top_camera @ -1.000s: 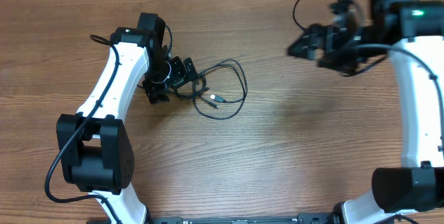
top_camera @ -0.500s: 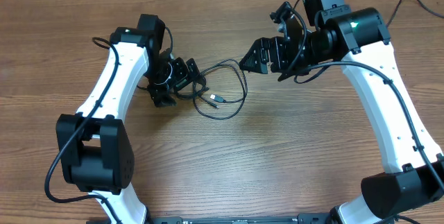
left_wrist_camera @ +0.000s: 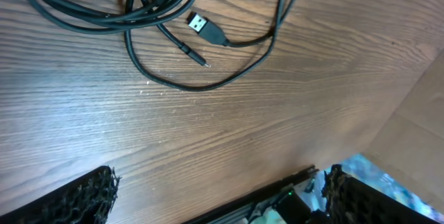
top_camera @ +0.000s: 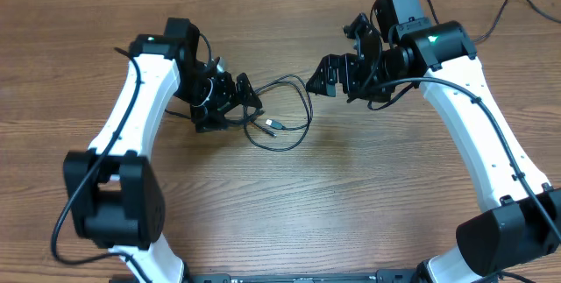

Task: Untangle cables
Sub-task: 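Swing the right gripper left to the cable bundle at center, then move the left gripper right toward the bundle beside the right gripper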

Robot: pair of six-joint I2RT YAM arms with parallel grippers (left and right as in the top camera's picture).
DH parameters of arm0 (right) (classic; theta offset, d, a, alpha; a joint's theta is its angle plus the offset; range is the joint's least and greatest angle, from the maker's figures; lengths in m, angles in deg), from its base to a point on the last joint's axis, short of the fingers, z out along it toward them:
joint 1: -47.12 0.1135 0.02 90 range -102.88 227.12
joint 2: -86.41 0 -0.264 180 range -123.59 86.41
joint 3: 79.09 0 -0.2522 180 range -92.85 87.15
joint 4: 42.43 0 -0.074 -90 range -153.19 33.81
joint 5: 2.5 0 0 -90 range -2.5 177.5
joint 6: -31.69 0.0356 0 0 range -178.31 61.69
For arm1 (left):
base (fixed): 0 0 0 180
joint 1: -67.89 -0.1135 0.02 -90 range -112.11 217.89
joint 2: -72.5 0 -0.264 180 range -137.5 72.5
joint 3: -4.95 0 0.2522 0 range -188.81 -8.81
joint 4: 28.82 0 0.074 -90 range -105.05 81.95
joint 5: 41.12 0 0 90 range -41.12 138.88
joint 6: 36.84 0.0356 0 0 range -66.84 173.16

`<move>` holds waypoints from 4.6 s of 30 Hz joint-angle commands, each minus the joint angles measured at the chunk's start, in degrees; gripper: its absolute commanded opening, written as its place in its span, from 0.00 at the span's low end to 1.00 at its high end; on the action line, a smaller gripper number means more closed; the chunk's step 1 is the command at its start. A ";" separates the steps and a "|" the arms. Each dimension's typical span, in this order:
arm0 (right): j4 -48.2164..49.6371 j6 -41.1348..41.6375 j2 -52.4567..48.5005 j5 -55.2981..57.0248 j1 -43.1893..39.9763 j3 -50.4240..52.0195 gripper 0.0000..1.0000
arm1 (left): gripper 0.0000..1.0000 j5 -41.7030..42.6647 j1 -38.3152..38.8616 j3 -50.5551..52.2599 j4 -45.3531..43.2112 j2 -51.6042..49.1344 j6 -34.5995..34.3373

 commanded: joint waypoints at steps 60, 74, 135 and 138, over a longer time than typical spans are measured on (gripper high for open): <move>5.75 11.82 0.20 2.27 10.40 0.61 1.00 | 1.00 -29.35 6.82 0.11 10.62 13.70 -5.97; 5.97 11.80 0.20 2.29 10.40 0.61 1.00 | 1.00 -37.53 10.03 0.20 13.27 29.55 -8.96; 11.50 17.53 0.11 28.50 10.40 1.55 1.00 | 1.00 -44.92 15.21 17.31 -9.55 20.74 -15.78; 10.60 18.45 -0.20 32.76 10.40 3.28 1.00 | 0.99 -44.74 13.22 17.29 -9.60 21.29 -17.59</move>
